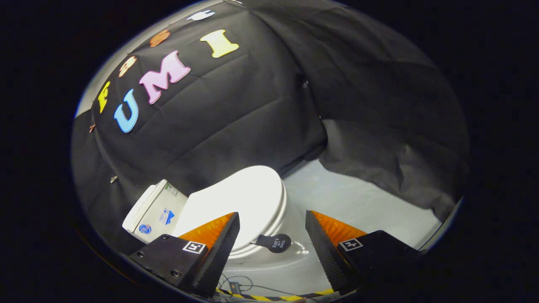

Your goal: Open the toilet lid.

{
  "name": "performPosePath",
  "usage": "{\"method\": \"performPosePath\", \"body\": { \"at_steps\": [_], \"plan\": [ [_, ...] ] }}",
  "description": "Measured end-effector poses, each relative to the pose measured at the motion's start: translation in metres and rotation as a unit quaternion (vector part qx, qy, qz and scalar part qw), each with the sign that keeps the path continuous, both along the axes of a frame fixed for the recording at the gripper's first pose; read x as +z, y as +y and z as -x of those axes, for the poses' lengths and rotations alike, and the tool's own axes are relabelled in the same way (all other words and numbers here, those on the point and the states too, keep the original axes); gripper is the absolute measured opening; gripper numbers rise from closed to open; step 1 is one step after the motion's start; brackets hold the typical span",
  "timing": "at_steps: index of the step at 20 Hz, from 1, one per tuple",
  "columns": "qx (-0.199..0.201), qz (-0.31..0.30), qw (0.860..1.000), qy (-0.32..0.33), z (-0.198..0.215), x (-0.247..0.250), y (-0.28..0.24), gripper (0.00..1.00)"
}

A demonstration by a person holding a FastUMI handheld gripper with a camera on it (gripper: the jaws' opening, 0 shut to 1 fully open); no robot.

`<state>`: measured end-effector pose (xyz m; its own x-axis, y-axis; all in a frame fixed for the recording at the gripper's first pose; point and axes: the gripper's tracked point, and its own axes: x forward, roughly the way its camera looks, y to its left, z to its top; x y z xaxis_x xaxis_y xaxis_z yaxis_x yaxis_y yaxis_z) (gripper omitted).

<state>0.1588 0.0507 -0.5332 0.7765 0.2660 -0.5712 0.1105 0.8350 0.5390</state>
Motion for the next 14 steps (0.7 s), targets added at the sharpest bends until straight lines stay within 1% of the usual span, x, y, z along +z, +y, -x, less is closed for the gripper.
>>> {"method": "performPosePath", "body": {
  "at_steps": [2, 4, 6, 7, 9, 10, 11, 12, 14],
  "plan": [
    [-0.011, -0.032, 0.999, 0.042, 0.000, -0.025, -0.003, 0.99],
    [-0.023, -0.085, 0.992, 0.096, 0.006, -0.050, 0.000, 0.99],
    [-0.029, -0.147, 0.978, 0.143, 0.013, -0.068, 0.009, 0.99],
    [-0.036, -0.172, 0.971, 0.161, 0.015, -0.074, 0.012, 0.96],
    [-0.052, -0.227, 0.956, 0.179, 0.010, -0.079, 0.020, 0.96],
    [-0.063, -0.254, 0.947, 0.184, 0.006, -0.081, 0.025, 0.83],
    [-0.067, -0.270, 0.941, 0.192, 0.005, -0.083, 0.031, 0.76],
    [-0.062, -0.273, 0.937, 0.210, 0.010, -0.089, 0.036, 0.61],
    [-0.081, -0.290, 0.932, 0.203, 0.008, -0.082, 0.034, 0.31]
  ]
}}
